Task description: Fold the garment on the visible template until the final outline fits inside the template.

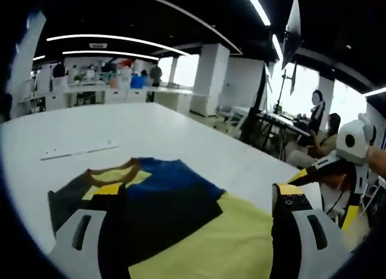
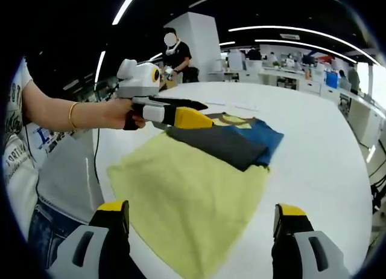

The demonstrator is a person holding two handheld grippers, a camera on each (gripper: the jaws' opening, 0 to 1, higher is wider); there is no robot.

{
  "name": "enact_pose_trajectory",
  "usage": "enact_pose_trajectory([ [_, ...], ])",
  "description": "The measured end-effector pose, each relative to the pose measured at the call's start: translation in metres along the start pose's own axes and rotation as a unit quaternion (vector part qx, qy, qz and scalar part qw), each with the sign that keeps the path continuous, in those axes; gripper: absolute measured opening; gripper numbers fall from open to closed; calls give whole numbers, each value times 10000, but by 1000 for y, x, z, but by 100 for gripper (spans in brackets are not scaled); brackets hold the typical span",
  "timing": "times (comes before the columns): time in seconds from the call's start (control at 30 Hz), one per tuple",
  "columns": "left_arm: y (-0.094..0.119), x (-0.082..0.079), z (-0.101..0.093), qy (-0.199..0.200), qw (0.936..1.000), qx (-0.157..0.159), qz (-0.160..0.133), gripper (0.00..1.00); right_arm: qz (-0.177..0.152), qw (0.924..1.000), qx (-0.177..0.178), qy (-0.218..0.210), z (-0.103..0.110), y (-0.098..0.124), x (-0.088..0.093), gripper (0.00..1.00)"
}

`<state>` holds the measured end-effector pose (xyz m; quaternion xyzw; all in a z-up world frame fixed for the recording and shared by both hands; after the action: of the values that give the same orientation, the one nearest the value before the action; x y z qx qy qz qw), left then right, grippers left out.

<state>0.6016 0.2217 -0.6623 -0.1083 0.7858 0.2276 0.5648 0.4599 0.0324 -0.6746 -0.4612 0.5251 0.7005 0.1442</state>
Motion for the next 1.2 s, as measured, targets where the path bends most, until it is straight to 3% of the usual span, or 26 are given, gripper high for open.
enact_pose_trajectory([
  [0.4, 64, 22, 31, 125, 9981, -560, 222, 98, 40, 10000, -54, 56, 2, -4, -2, 99],
  [0.57, 86, 24, 38, 5, 9970, -702, 317, 93, 38, 9999, -86, 74, 5, -6, -3, 99],
  [0.8, 115, 37, 51, -179, 9937, -930, 605, 75, 80, 9999, -108, 97, 7, -7, -3, 99],
  [0.93, 127, 45, 59, -215, 9913, -1067, 742, 58, 106, 9998, -111, 104, 7, -8, -3, 99],
  [1.2, 144, 57, 79, -661, 9779, -1507, 1289, 31, 122, 9999, -70, 65, 5, -10, -4, 98],
])
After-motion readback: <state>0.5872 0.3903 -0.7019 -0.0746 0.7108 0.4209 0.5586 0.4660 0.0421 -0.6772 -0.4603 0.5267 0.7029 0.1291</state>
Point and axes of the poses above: the point that each gripper's makers call its tool centre point, and the gripper's own axes: y roughly backward along the fingers, z roughly to its left, x roughly out of its underside, the point moved 7 cm from there along y, roughly backward along the fingers, and after that the axes turned 14 degrees about x, right-handed, at the moved point
